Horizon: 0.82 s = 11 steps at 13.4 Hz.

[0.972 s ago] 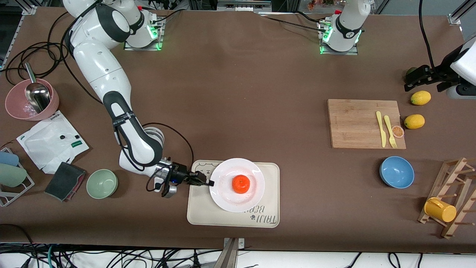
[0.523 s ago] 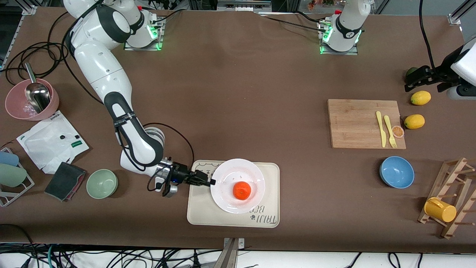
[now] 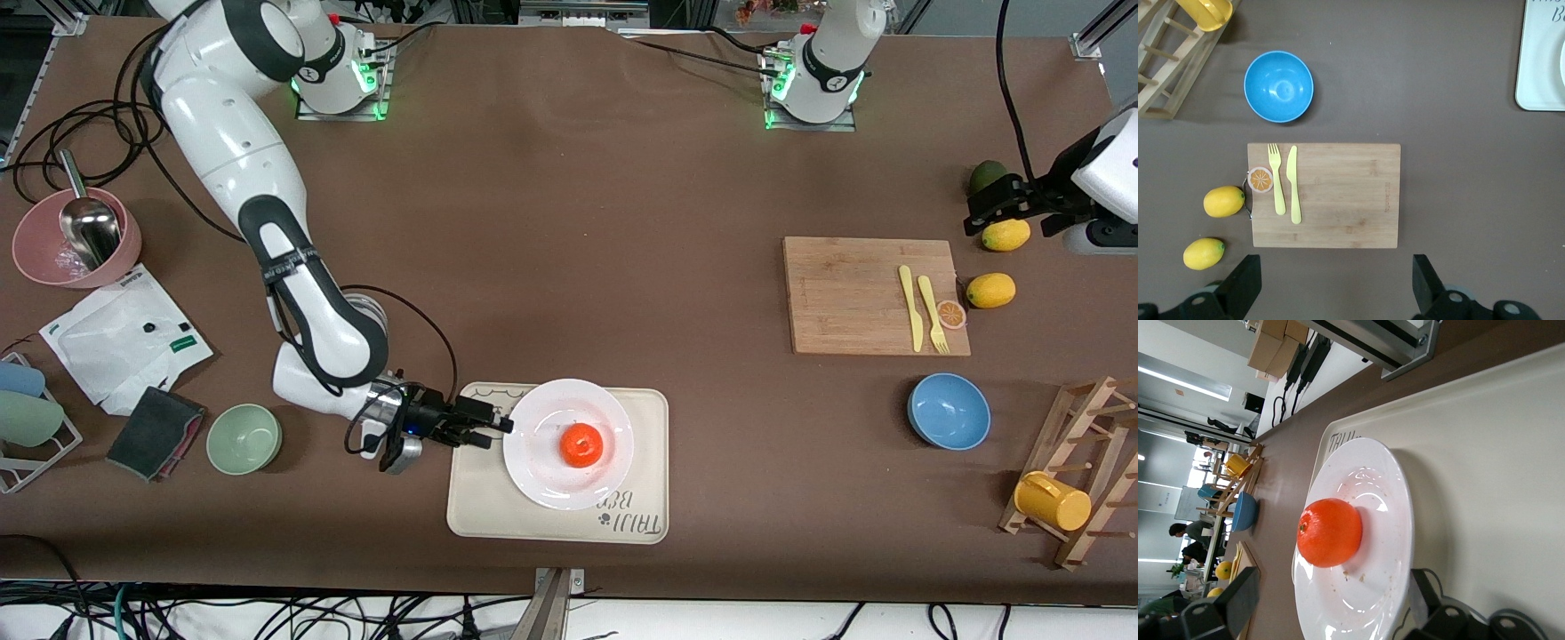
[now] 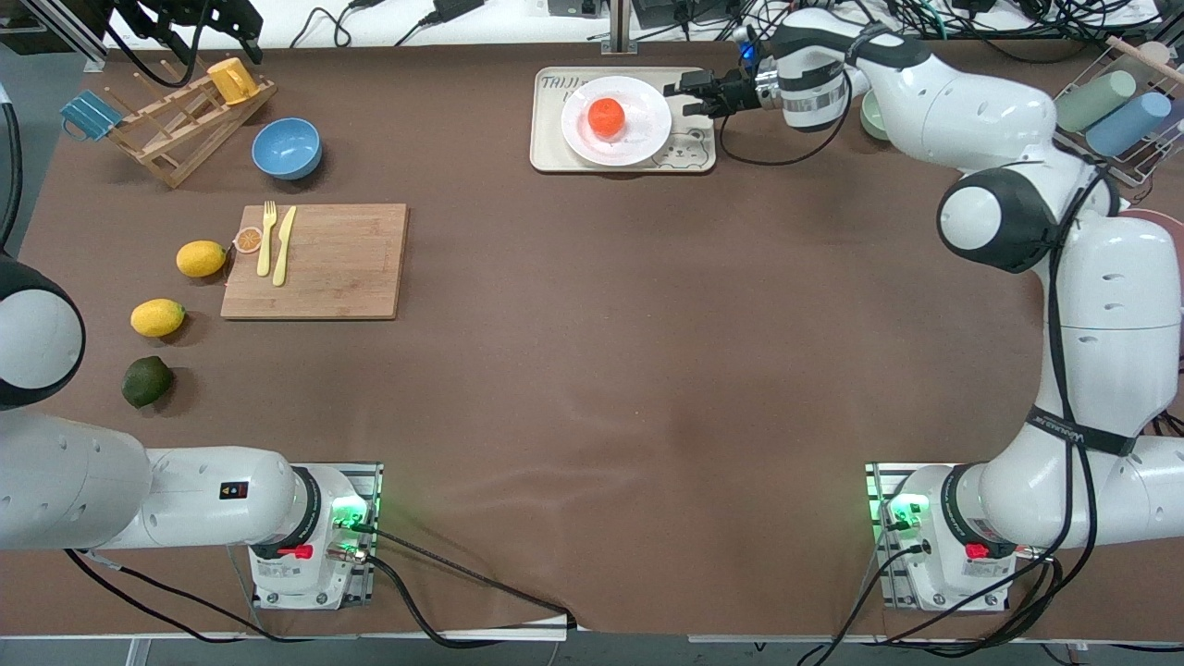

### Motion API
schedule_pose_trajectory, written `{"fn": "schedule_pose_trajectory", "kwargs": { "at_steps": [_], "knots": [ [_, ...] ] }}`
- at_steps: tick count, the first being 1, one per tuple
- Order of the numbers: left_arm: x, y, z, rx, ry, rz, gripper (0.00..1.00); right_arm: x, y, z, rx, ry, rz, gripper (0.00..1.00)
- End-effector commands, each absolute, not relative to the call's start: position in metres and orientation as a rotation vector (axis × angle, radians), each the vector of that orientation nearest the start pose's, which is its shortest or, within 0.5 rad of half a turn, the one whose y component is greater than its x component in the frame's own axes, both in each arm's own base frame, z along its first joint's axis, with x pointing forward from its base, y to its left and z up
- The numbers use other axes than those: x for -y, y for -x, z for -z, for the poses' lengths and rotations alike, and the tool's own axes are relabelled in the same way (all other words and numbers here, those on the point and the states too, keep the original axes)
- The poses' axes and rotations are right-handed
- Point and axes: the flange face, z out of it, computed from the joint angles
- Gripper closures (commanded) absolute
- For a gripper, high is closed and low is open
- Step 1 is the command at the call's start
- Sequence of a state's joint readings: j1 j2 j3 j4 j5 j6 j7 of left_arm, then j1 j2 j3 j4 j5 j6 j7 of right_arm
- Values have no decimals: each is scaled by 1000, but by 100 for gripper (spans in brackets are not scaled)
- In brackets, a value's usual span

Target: Place orange and plate with both arms

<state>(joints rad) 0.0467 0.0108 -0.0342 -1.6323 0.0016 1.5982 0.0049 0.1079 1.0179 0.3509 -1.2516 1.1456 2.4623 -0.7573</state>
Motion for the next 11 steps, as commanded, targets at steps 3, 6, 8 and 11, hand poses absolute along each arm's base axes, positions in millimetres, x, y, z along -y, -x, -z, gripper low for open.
{"fn": "schedule_pose_trajectory", "kwargs": {
  "at_steps": [3,6,8,11],
  "knots": [
    [-7,-564,-594,-12,3140,-46,0,-227,-652,-297,325,2306,367,1],
    [-6,-564,-593,-17,3139,-53,0,-191,-609,-350,450,2362,296,0],
    [-6,-564,-593,-17,3138,-51,0,-175,-595,-380,517,2433,246,0],
    [-6,-564,-593,-15,3138,-51,0,-150,-582,-442,500,2602,81,0]
  ]
}}
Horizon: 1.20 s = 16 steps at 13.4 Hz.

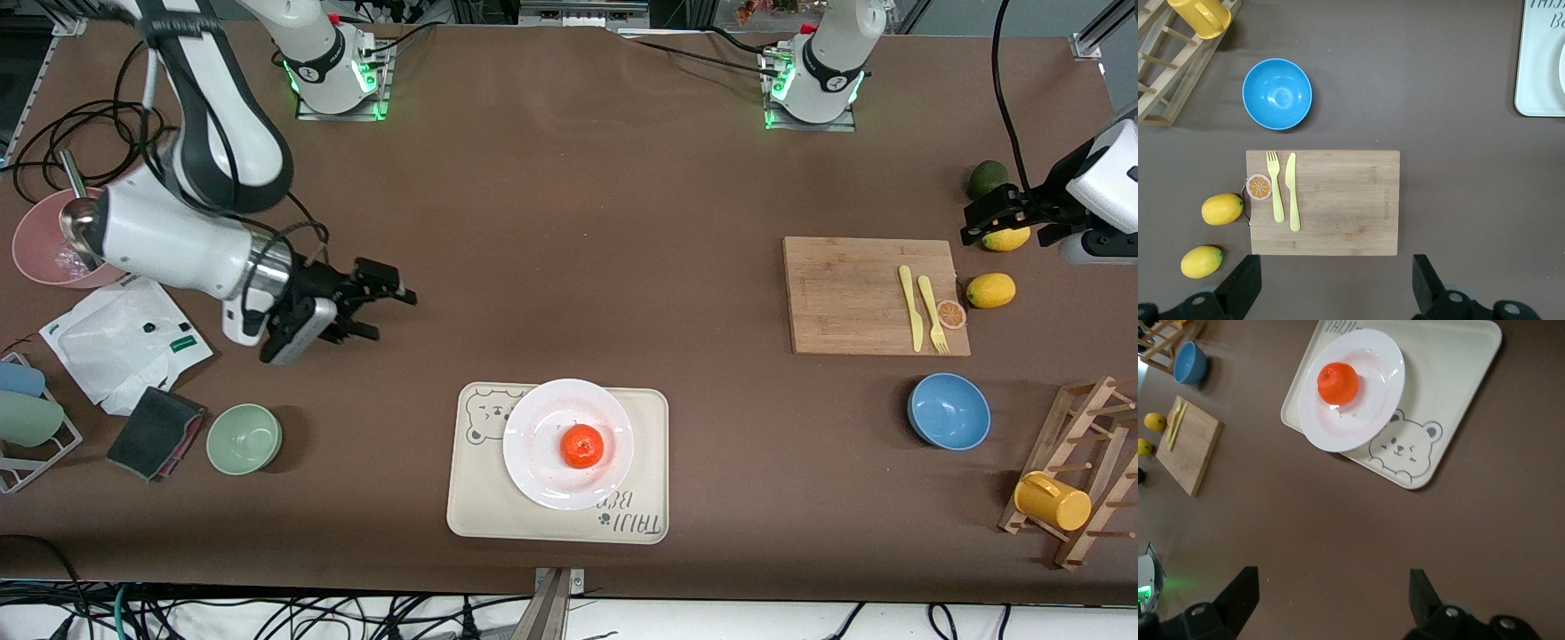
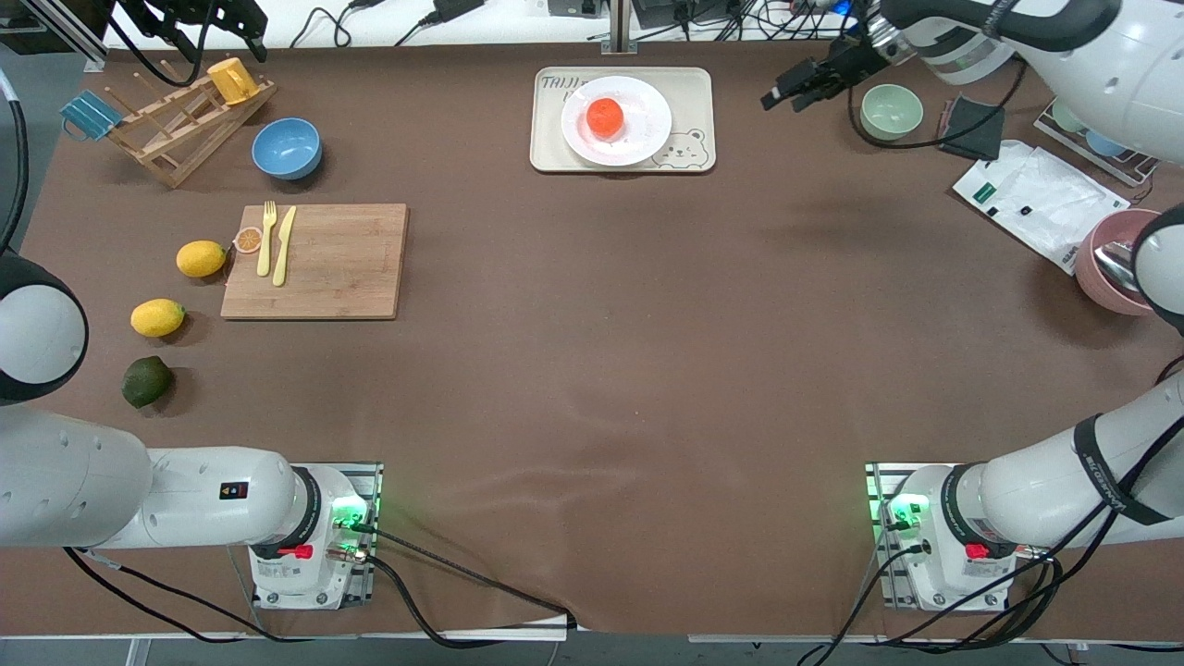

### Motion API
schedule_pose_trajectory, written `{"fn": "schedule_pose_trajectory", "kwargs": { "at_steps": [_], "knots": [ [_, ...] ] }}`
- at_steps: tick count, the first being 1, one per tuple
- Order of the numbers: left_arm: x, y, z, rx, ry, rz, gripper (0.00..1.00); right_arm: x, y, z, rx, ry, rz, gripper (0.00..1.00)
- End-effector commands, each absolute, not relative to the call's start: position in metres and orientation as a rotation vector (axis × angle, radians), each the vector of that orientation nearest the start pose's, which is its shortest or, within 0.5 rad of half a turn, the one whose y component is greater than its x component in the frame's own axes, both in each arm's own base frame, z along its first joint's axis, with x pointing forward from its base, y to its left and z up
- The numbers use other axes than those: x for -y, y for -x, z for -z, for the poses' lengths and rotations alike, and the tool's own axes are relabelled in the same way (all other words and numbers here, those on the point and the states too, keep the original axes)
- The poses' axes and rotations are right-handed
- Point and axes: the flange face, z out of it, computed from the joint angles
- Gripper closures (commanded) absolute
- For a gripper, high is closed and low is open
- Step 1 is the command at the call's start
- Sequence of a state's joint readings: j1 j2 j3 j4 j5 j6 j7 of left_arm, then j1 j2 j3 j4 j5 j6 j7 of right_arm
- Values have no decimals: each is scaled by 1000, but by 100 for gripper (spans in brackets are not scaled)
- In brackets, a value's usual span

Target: Place orange and plate with both arms

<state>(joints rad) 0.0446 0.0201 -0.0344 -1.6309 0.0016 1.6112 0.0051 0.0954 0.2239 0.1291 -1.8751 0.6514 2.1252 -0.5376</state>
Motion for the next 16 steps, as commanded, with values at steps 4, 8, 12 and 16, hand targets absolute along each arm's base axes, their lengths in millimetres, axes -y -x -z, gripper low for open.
{"fn": "schedule_pose_trajectory", "kwargs": {
  "at_steps": [4,8,12,16],
  "knots": [
    [-5,-564,-593,-17,3138,-51,0,-120,-556,-546,377,2829,-76,0],
    [-5,-564,-593,-17,3138,-51,0,-82,-550,-616,319,3005,-110,0],
    [-3,-564,-593,-22,3138,-53,0,-79,-540,-630,306,3105,-145,0],
    [-3,-564,-593,-22,3138,-53,0,-75,-539,-634,313,3131,-132,0]
  ]
}}
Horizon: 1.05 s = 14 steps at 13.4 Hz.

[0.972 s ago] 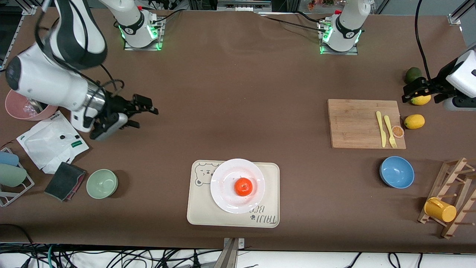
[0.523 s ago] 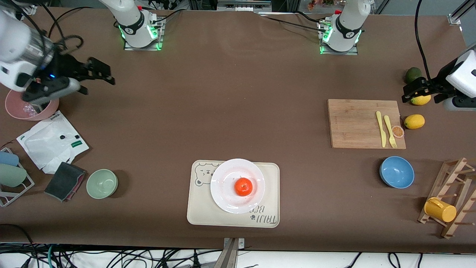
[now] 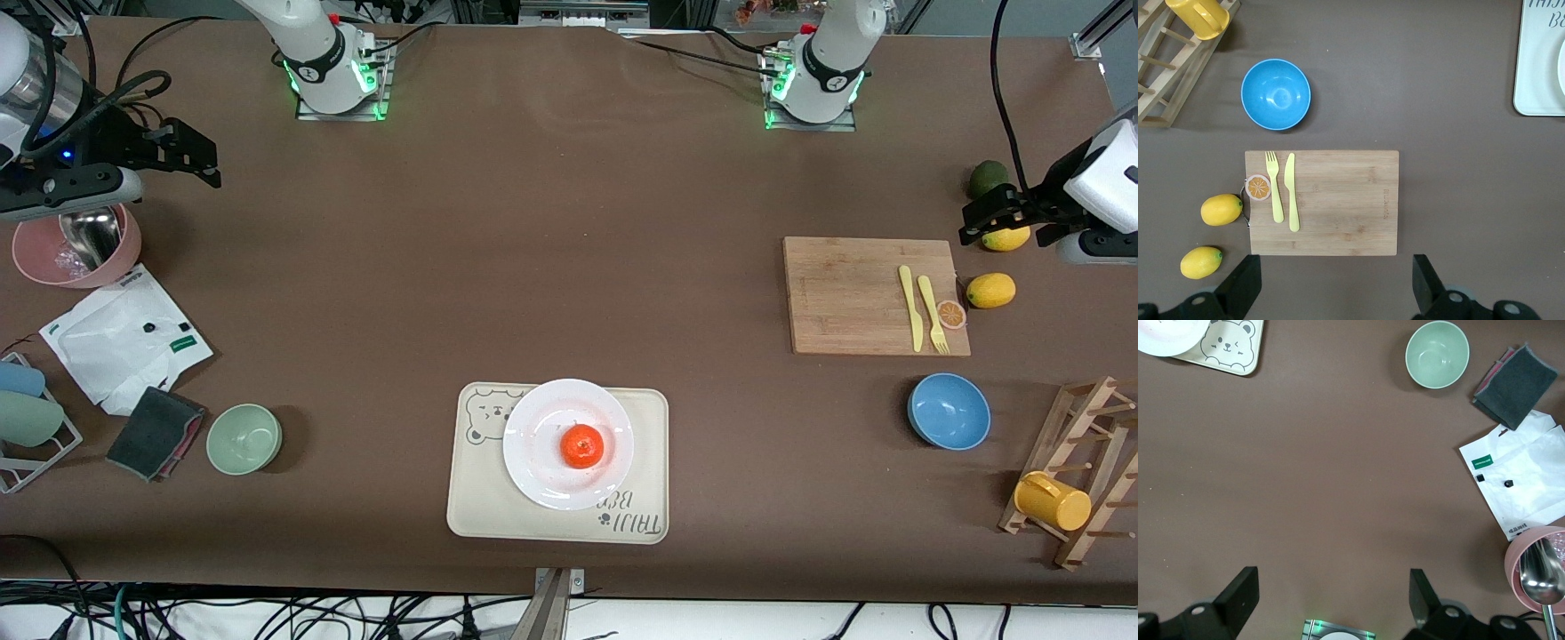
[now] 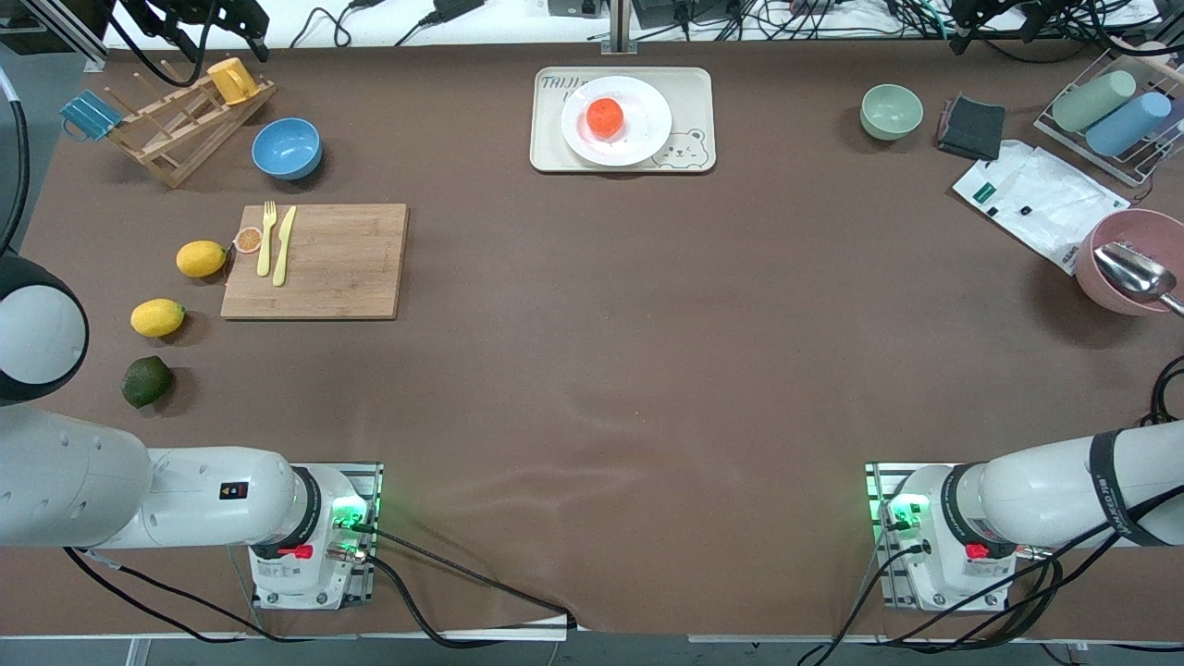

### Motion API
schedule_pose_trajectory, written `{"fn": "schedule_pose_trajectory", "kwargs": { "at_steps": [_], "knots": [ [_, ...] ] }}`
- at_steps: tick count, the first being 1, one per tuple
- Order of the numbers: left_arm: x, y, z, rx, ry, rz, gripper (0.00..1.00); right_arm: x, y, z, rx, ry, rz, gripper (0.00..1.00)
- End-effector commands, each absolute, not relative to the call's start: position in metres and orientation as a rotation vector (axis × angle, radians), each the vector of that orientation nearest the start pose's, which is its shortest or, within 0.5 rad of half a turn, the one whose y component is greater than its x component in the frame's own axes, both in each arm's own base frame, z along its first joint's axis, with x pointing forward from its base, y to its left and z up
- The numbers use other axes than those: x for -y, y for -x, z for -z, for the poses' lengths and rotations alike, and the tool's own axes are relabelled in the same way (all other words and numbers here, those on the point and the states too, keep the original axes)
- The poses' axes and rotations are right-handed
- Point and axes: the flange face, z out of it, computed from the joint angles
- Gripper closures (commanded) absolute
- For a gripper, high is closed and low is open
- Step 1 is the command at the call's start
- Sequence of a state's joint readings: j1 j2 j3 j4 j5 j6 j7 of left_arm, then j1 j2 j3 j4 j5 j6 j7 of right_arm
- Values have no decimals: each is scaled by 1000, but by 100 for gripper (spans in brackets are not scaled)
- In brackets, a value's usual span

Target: Place orange and plate with both arms

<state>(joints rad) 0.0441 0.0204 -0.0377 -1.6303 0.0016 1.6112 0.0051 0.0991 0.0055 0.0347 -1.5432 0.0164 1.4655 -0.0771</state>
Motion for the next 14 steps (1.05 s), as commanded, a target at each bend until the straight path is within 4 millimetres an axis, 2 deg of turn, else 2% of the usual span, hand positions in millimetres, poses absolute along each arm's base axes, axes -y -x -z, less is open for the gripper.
{"fn": "schedule_pose_trajectory", "kwargs": {
  "at_steps": [1,4,14],
  "knots": [
    [-4,-564,-593,-20,3139,-53,0,-77,-539,-633,313,3131,-135,0],
    [-4,-564,-593,-20,3138,-53,0,-79,-541,-642,317,3128,-106,0],
    [-6,-564,-593,-15,3139,-53,0,-77,-541,-641,327,3120,-106,0]
  ]
}}
